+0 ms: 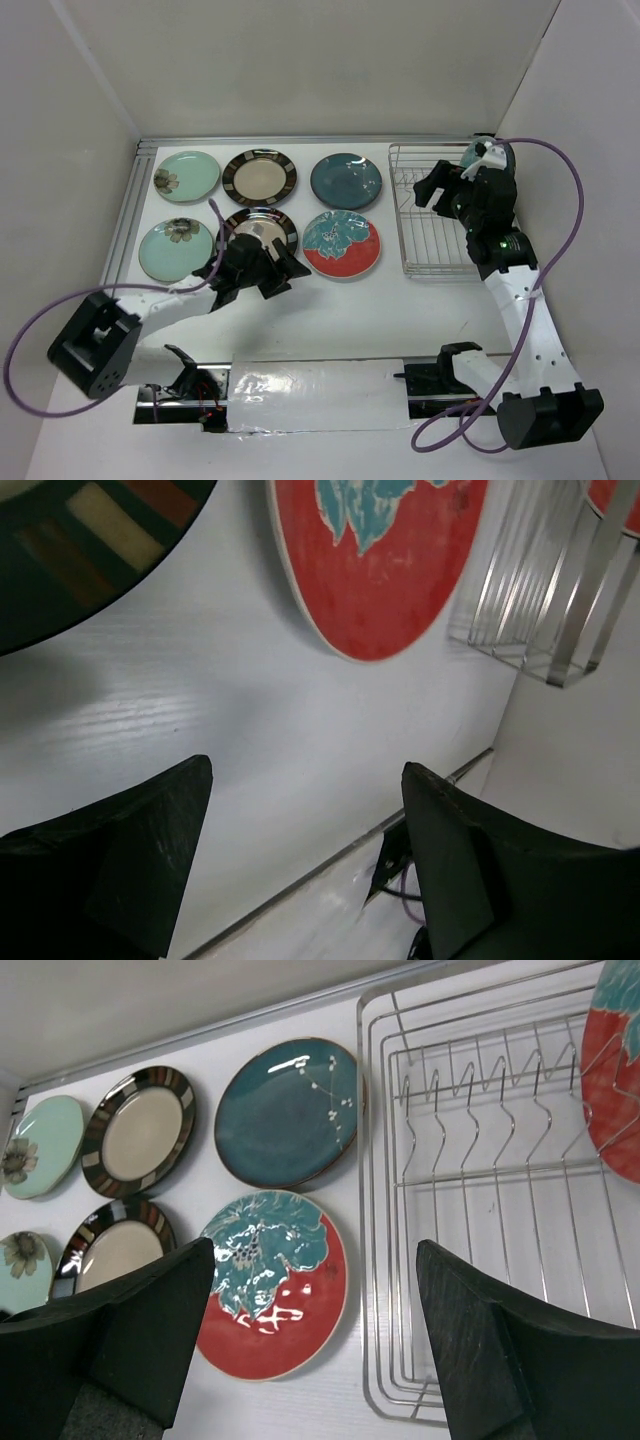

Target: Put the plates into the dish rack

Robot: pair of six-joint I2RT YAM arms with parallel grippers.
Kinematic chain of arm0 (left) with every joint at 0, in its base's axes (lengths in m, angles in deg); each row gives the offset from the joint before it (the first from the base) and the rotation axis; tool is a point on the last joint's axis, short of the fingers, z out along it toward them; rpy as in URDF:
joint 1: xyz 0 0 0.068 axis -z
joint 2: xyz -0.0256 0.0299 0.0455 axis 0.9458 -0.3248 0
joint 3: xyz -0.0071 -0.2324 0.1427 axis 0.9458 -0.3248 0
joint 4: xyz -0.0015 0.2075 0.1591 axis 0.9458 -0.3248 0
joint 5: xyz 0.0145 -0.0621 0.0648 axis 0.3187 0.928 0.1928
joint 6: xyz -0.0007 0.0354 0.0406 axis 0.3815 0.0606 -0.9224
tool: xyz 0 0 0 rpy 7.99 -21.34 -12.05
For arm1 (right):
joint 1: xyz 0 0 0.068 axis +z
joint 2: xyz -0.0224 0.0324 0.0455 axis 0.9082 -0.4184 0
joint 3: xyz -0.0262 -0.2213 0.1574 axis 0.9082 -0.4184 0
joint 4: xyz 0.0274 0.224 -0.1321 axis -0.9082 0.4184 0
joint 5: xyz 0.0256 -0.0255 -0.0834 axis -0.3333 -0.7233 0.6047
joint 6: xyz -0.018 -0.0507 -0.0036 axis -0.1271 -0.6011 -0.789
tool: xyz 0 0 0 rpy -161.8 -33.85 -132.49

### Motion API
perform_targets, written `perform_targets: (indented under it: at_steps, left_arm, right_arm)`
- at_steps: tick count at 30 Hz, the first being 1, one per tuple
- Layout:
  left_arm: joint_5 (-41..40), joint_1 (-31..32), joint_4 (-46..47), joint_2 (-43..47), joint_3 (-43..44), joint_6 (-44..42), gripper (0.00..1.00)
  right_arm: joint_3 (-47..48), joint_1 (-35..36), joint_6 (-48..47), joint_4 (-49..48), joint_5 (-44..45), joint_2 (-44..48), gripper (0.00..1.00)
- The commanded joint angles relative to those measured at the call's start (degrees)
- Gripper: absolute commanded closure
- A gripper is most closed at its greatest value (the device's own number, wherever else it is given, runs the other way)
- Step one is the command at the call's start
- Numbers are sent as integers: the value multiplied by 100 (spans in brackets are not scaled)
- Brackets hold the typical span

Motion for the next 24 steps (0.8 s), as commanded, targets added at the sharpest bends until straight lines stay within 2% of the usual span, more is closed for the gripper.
perform_targets:
  at_steps: [1, 6, 10, 16, 21, 24]
  left_arm:
    - [-430, 268, 1019, -760, 221, 726, 12]
    - [-606, 488, 1844, -1694, 336, 1034, 16]
    - [-816, 664, 2162, -2318, 555, 1316, 23]
    - [-1361, 849, 2128, -3039, 1109, 1799, 29]
    - [-1634, 902, 2268, -3295, 1101, 2335, 43]
    - [-1687, 902, 2216, -3295, 1101, 2388, 62]
  right_arm:
    - [2, 57, 150, 63, -193, 204, 12]
    - [-121, 109, 88, 63, -193, 389, 12]
    - [-313, 162, 210, 11, -368, 442, 12]
    - [-516, 267, 211, -103, -448, 556, 12]
    - [-569, 443, 89, -52, -325, 609, 12]
    - [-569, 504, 27, -51, -176, 609, 12]
